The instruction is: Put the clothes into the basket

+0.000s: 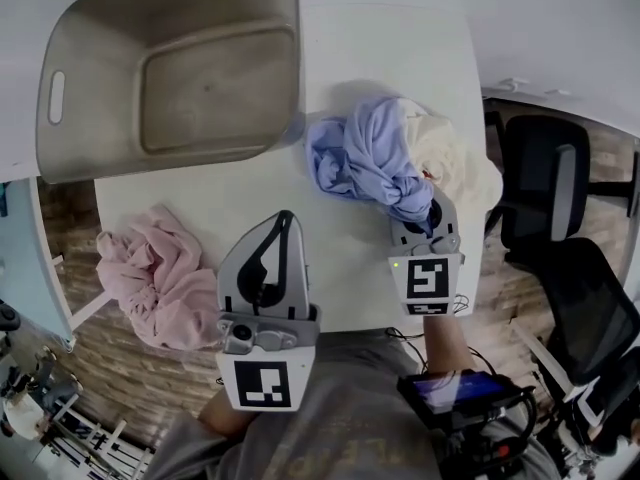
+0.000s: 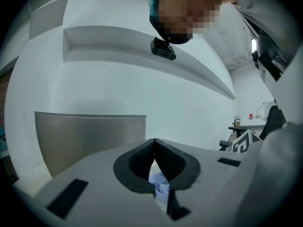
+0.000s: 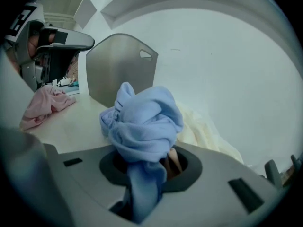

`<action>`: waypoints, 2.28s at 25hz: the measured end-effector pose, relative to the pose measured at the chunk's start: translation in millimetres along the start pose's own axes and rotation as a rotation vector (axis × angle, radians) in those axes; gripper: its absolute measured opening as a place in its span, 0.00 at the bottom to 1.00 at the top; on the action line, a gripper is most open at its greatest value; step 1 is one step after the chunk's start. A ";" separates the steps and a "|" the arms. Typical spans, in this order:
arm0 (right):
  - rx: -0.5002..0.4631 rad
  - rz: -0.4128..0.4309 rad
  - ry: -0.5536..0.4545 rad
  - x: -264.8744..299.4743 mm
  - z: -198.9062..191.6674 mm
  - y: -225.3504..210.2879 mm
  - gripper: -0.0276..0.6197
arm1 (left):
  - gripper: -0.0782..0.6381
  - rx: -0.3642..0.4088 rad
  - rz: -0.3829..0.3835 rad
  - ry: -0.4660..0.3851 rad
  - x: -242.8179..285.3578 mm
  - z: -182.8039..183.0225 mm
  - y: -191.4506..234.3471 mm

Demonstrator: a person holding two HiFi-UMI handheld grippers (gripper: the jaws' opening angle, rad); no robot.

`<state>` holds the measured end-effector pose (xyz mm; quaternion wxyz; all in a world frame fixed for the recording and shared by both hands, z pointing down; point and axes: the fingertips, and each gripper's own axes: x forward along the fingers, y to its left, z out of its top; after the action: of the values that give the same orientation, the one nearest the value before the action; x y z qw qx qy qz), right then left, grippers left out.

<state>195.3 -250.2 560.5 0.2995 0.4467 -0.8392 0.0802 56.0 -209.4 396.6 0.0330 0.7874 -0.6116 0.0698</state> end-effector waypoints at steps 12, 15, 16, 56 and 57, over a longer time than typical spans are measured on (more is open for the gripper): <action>0.004 -0.139 -0.302 -39.3 96.4 -39.1 0.22 | 0.12 0.024 0.043 -0.057 -8.6 47.8 8.5; -0.005 -0.156 -0.357 -49.9 125.5 -47.3 0.22 | 0.12 0.041 0.051 -0.093 -12.6 65.7 12.5; -0.007 -0.163 -0.380 -53.2 136.5 -51.0 0.22 | 0.12 0.050 0.053 -0.108 -13.4 71.8 13.8; -0.088 -0.375 -0.549 -178.3 294.1 36.3 0.23 | 0.12 -0.001 -0.131 -0.289 -82.7 148.6 102.9; -0.095 -0.372 -0.548 -179.1 297.0 39.4 0.23 | 0.12 -0.003 -0.130 -0.294 -84.2 148.8 104.7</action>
<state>111.3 -220.8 223.0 0.0928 0.5829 -0.7953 -0.1382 -55.4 -175.2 233.5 -0.0510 0.8269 -0.5578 -0.0494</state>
